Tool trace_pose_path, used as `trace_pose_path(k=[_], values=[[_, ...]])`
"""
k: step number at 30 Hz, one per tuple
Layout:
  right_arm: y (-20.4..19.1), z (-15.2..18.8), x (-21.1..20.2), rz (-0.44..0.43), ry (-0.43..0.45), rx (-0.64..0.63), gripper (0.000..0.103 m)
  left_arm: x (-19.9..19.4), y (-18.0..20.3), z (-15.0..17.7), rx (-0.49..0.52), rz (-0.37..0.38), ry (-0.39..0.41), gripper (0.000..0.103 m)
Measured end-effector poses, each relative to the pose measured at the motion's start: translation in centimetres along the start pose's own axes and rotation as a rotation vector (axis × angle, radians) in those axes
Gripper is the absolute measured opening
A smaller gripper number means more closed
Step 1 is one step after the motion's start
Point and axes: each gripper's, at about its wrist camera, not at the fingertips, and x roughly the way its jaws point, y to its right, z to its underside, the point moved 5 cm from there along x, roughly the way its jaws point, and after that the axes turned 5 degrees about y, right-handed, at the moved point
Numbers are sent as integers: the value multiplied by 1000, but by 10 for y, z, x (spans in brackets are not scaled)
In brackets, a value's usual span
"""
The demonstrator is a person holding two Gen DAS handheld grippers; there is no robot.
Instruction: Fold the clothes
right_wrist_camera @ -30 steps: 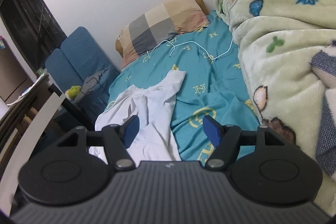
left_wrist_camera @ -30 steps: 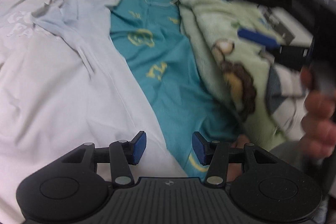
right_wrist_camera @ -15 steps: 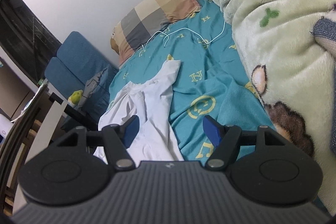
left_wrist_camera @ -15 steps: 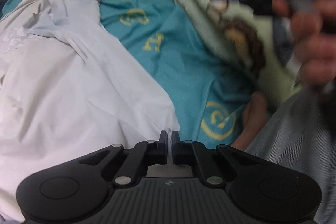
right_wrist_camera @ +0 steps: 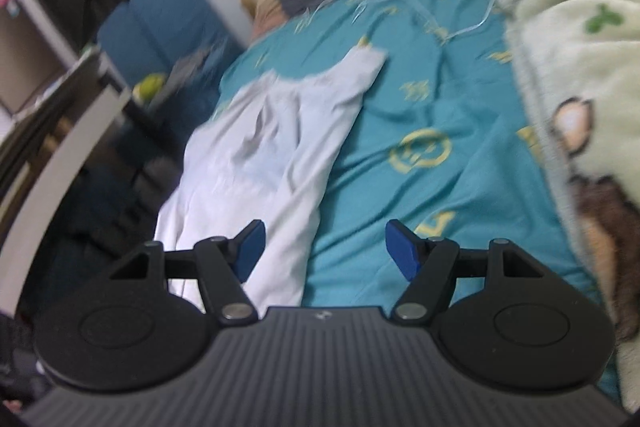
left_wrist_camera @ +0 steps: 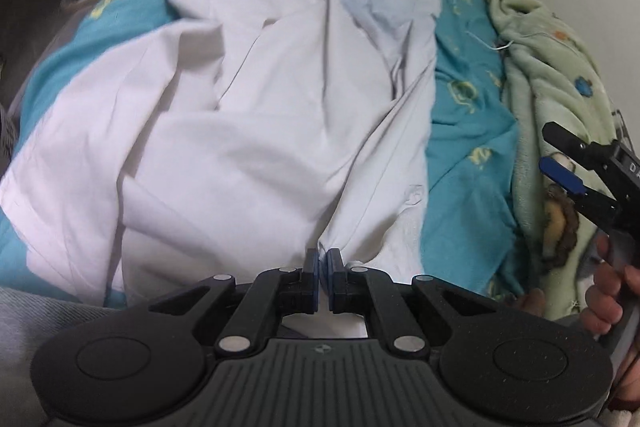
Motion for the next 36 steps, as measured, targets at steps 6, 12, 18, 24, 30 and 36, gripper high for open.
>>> trace_pose_path(k=[6,12,18,24,30,36], values=[[5,5,25,-13,-77,118,69,-3,1,-2,33,60,10,5],[9,-30,72,-41,-105,236,69,-10,7,2,71,138,40,9],[15,-68,147,-29,-109,200,69,1,9,8,75,181,23,9],[41,-85,232,-6,-79,242,64,9,15,13,140,203,19,7],[38,-108,276,-14,-14,145,16,3,22,14,190,229,50,5],[31,-140,277,-13,37,86,6,-5,41,16,225,302,72,3]])
